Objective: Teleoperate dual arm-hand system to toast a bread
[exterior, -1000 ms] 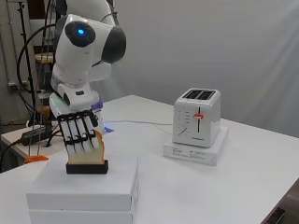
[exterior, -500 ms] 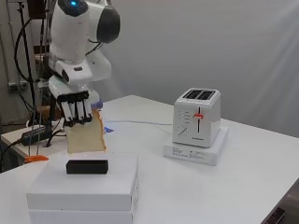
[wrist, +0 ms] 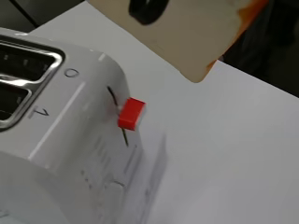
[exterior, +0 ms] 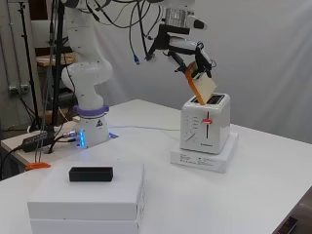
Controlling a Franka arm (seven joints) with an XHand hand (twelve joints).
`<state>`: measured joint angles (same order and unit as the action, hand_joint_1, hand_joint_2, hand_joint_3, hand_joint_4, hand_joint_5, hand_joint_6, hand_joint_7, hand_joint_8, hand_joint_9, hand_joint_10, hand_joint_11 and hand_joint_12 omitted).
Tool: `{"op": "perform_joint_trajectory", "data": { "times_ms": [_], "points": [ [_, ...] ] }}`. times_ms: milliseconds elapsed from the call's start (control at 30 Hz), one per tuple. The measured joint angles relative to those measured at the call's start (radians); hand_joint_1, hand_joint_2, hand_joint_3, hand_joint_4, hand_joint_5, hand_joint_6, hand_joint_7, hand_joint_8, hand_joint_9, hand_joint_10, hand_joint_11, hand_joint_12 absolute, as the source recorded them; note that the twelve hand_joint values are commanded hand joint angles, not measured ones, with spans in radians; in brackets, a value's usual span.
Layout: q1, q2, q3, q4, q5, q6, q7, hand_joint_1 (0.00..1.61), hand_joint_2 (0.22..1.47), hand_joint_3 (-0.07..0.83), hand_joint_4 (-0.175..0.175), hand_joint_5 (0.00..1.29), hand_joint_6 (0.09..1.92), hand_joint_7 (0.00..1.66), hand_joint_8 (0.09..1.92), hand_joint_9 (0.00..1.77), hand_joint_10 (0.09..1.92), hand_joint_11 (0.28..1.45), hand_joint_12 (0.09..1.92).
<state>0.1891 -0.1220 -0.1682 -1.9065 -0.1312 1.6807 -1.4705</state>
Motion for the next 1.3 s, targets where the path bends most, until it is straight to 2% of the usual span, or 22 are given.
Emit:
{"op": "perform_joint_trajectory", "data": {
  "times_ms": [133, 267, 300, 333, 400, 467, 600, 700, 867, 900, 933, 967, 1033, 1167, 1200, 1233, 1267, 1300],
  "points": [
    [0.042, 0.076, 0.086, 0.097, 0.036, -0.024, 0.028, 1.37, 1.12, 0.000, -0.175, 0.71, 1.30, 1.02, 0.85, 1.06, 0.95, 0.74, 0.15],
    [0.068, 0.183, 0.145, 0.239, 0.042, -0.085, 0.040, 1.37, 1.13, 0.000, -0.175, 0.69, 1.31, 1.01, 0.88, 1.05, 0.97, 0.75, 0.11],
    [0.074, 0.207, 0.158, 0.266, 0.043, -0.099, 0.042, 1.37, 1.11, -0.003, -0.175, 0.72, 1.24, 1.05, 0.81, 1.10, 0.94, 0.80, 0.14],
    [0.079, 0.225, 0.169, 0.284, 0.044, -0.113, 0.044, 1.33, 1.11, -0.006, -0.175, 0.75, 1.19, 1.11, 0.78, 1.17, 0.77, 0.80, 0.29],
    [0.085, 0.246, 0.179, 0.299, 0.044, -0.146, 0.055, 1.28, 1.12, -0.002, -0.175, 0.78, 1.16, 1.15, 0.79, 1.32, 0.43, 0.71, 0.72],
    [0.093, 0.266, 0.187, 0.308, 0.036, -0.190, 0.065, 1.26, 1.13, -0.003, -0.175, 0.79, 1.15, 1.15, 0.82, 1.39, 0.29, 0.65, 0.94],
    [0.100, 0.301, 0.194, 0.384, 0.013, -0.319, 0.102, 1.25, 1.12, 0.002, -0.175, 0.78, 1.17, 1.17, 0.79, 1.42, 0.11, 0.63, 0.87],
    [0.088, 0.326, 0.191, 0.438, 0.034, -0.412, 0.153, 1.25, 1.13, 0.000, -0.175, 0.78, 1.16, 1.16, 0.80, 1.45, 0.09, 0.64, 0.89],
    [0.085, 0.332, 0.193, 0.413, 0.027, -0.418, 0.159, 1.25, 1.13, 0.000, -0.175, 0.79, 1.15, 1.16, 0.81, 1.45, 0.09, 0.63, 0.90],
    [0.086, 0.334, 0.194, 0.401, 0.024, -0.415, 0.156, 1.31, 1.09, -0.004, -0.175, 0.83, 1.04, 1.26, 0.54, 1.40, 0.29, 0.63, 0.89],
    [0.087, 0.340, 0.197, 0.394, 0.020, -0.412, 0.149, 1.35, 1.07, -0.003, -0.175, 0.84, 1.00, 1.26, 0.49, 1.33, 0.53, 0.63, 0.86],
    [0.090, 0.352, 0.201, 0.395, 0.011, -0.405, 0.134, 1.37, 1.07, -0.001, -0.175, 0.83, 1.00, 1.23, 0.53, 1.26, 0.71, 0.64, 0.83],
    [0.096, 0.367, 0.208, 0.404, 0.005, -0.395, 0.114, 1.38, 1.07, 0.000, -0.175, 0.81, 1.02, 1.17, 0.62, 1.20, 0.88, 0.64, 0.84],
    [0.098, 0.367, 0.223, 0.367, 0.006, -0.335, 0.120, 1.39, 1.06, -0.001, -0.175, 0.84, 1.01, 1.21, 0.53, 1.22, 0.85, 0.63, 0.89],
    [0.095, 0.349, 0.228, 0.338, 0.010, -0.297, 0.104, 1.39, 1.07, 0.002, -0.175, 0.78, 1.08, 1.15, 0.62, 1.20, 0.87, 0.62, 0.78],
    [0.090, 0.331, 0.231, 0.309, 0.017, -0.260, 0.082, 1.04, 1.01, -0.010, -0.099, 0.53, 0.79, 0.86, 0.45, 0.95, 0.62, 0.54, 0.53],
    [0.085, 0.311, 0.235, 0.278, 0.031, -0.219, 0.054, 0.69, 0.92, -0.016, -0.037, 0.30, 0.47, 0.55, 0.26, 0.65, 0.37, 0.47, 0.31],
    [0.084, 0.301, 0.238, 0.255, 0.041, -0.191, 0.034, 0.44, 0.88, -0.011, 0.004, 0.17, 0.26, 0.34, 0.14, 0.44, 0.19, 0.42, 0.17]
  ]
}}
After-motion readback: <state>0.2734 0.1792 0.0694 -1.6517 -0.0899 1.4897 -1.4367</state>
